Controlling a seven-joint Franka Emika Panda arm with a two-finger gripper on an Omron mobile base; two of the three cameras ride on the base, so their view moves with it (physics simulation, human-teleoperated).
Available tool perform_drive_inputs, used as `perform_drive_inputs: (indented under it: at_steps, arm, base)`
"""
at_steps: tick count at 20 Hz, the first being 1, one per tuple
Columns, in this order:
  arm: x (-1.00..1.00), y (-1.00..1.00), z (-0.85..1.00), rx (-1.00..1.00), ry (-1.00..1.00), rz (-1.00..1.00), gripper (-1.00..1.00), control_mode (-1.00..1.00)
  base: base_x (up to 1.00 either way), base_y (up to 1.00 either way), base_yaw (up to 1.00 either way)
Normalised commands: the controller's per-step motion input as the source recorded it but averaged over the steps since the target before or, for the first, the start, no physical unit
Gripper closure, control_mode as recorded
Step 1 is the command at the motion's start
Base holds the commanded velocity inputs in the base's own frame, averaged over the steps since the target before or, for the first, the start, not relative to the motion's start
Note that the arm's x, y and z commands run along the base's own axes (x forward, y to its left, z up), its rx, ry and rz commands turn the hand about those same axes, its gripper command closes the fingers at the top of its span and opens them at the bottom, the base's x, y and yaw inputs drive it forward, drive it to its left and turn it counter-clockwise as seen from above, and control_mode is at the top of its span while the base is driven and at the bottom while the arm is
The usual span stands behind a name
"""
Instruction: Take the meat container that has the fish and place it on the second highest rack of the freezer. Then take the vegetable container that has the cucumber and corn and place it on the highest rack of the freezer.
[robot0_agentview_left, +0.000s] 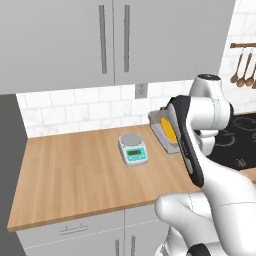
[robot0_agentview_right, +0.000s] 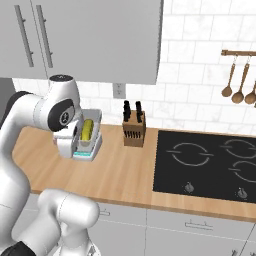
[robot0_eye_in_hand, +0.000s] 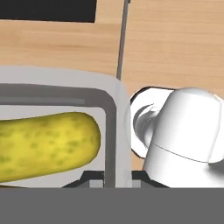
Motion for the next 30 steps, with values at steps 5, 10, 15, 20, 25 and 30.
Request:
perform_drive_inputs:
  at_steps: [5,10,15,20,25,30]
  arm:
    - [0.00,-0.19,0.00,0.00,-0.02,0.03,1.00,-1.00]
    - [-0.01,-0.03,0.00,0.00,-0.05,-0.08,1.00,-1.00]
    - [-0.02,0.00,0.00,0.00,0.00,-0.07,1.00,-1.00]
    - [-0.10,0.00,0.00,0.00,0.00,0.00,1.00,-1.00]
    - [-0.02,0.00,0.00,0.00,0.00,0.00,1.00,-1.00]
    - [-0.03,0.00,0.00,0.00,0.00,0.00,1.00,1.00]
  base:
    - [0.00,0.00,0.00]
    - [0.00,0.00,0.00]
    - [0.00,0.00,0.00]
    - [0.00,0.00,0.00]
    - [0.00,0.00,0.00]
    - [-0.24,0.00,0.00]
